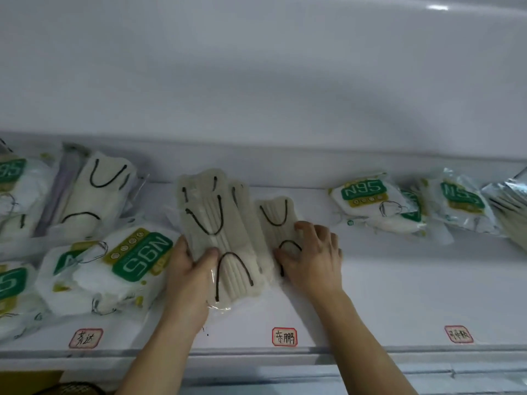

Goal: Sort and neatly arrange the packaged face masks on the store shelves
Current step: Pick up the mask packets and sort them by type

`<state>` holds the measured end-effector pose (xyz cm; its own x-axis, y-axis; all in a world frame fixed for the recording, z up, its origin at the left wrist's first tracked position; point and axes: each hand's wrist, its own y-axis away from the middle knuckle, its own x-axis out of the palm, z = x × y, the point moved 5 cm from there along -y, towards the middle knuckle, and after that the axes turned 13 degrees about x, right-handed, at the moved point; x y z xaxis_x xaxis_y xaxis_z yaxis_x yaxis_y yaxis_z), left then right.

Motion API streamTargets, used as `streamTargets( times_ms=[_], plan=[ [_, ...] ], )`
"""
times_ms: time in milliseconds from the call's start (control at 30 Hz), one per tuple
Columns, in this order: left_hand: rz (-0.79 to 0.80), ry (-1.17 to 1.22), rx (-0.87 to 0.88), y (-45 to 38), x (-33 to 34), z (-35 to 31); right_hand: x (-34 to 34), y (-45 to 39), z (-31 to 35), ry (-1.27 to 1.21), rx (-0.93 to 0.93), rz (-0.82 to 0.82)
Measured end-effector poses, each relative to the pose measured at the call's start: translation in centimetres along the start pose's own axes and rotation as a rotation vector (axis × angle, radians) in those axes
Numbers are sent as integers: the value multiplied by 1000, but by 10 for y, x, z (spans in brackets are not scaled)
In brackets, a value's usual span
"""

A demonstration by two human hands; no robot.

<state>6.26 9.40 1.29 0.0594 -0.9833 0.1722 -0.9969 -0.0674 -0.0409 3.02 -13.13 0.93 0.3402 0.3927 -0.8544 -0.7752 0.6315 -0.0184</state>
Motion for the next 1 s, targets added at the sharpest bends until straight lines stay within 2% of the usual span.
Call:
streamTargets(
  times_ms=[100,233,333,400,500,600,667,733,800,900,933,1000],
  plan=[
    [13,108,-43,8,6,0,-5,-1,-2,-194,-5,-44],
    [38,181,-58,17,14,-4,-50,16,-4,-523,15,-278],
    [-8,220,-95,22,21,-6,-87,36,-7,-1083,134,-169],
    [-34,208,-158,27,31,-3,-103,42,-15,-1263,211,-127],
    [47,201,-189,37,62,0,-109,46,-33,-1223,274,56],
    [296,116,-18,57,116,-5,-105,48,-55,-962,254,176],
    [421,53,64,79,153,-9,-114,48,-81,-938,280,139],
    [422,49,59,101,186,-7,-136,49,-116,-982,326,74],
    [407,102,-34,128,216,0,-163,51,-155,-1033,363,4],
    [428,249,-290,177,270,18,-203,53,-223,-1067,398,-147],
    [465,233,-269,191,290,20,-214,53,-246,-1089,422,-188],
    [568,132,-90,217,333,19,-237,56,-290,-1108,467,-221]
  ],
)
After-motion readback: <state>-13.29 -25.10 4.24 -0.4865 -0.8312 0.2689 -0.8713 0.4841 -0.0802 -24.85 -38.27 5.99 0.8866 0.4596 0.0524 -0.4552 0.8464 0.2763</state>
